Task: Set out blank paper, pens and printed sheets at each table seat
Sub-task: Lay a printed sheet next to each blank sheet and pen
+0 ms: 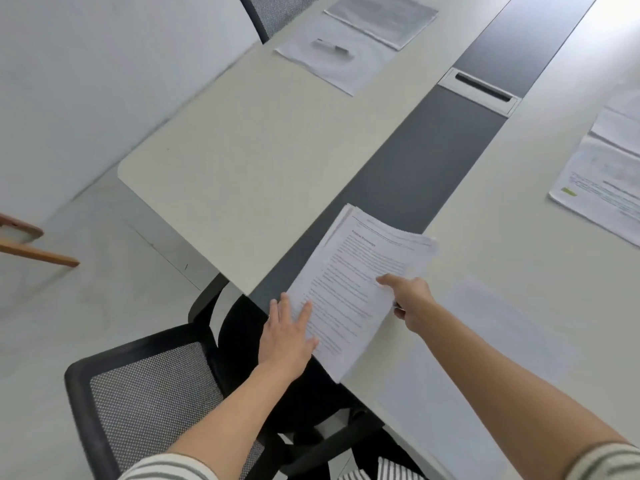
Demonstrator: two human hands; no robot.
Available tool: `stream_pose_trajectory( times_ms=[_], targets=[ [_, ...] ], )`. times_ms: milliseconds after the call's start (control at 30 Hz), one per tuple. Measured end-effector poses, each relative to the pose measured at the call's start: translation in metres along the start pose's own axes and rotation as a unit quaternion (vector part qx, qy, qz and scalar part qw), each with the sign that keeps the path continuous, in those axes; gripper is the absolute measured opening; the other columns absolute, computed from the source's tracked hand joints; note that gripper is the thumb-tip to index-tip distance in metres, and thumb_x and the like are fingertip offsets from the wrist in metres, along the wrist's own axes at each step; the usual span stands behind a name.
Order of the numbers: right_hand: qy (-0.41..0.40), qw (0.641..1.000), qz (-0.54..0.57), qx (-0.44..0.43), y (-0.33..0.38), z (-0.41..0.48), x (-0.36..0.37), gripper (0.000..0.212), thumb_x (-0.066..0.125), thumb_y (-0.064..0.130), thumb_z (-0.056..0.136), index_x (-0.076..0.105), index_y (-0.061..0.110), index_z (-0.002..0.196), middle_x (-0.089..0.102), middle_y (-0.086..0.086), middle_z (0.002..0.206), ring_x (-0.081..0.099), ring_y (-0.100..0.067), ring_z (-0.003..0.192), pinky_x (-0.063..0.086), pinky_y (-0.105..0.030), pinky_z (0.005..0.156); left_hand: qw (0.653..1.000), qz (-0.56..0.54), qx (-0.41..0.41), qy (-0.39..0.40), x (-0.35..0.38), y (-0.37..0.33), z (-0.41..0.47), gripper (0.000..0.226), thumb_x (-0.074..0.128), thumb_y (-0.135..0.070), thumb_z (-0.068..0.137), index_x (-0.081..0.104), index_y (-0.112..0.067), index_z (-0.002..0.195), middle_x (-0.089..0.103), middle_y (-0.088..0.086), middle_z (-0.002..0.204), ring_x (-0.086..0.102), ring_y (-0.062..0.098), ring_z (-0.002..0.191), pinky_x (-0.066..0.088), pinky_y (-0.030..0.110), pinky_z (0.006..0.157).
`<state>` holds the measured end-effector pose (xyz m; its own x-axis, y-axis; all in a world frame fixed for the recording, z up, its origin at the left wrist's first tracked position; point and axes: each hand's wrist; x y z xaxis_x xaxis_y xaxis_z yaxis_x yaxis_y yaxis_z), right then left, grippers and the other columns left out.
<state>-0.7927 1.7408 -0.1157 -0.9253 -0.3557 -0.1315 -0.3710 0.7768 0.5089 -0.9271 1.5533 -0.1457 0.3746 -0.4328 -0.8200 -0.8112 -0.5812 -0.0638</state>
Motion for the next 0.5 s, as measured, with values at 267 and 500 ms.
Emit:
stream_pose_trajectory(
  times_ms=[267, 500],
  targets=[
    [0.056, 0.963, -0.106, -0.241, 0.026, -0.058, -0.007, 0.014, 0.059, 0.007, 0.093, 0.067, 0.018, 0.090, 0.070, -0.006, 0.101, 0.067, -0.025, 0.093, 0.054, -0.035, 0.076, 0.922, -0.383, -0.013, -0.047, -0.069, 0.016, 0.003, 0.096, 0.073, -0.030, 0.081, 0.009, -0.029, 0.153, 0.024, 0.001, 0.156, 0.026, 0.020, 0.143, 0.031, 0.043, 0.114],
    [0.070, 0.893, -0.057, -0.441, 0.054, -0.121, -0.029, 0.032, 0.066, 0.003, 0.089, 0.060, 0.034, 0.092, 0.067, 0.008, 0.091, 0.064, -0.004, 0.083, 0.055, -0.028, 0.074, 0.771, -0.607, 0.139, -0.134, -0.190, 0.001, -0.008, 0.044, 0.079, -0.002, 0.073, 0.065, -0.020, 0.110, 0.071, -0.005, 0.110, 0.065, 0.014, 0.107, 0.056, 0.028, 0.088]
  ],
)
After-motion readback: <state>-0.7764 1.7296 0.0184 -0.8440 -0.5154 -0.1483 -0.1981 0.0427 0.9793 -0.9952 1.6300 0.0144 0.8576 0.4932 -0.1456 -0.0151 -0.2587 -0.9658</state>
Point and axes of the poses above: each hand's wrist, its own z-axis towards the middle knuckle, its own x-axis out of the palm, y = z × x
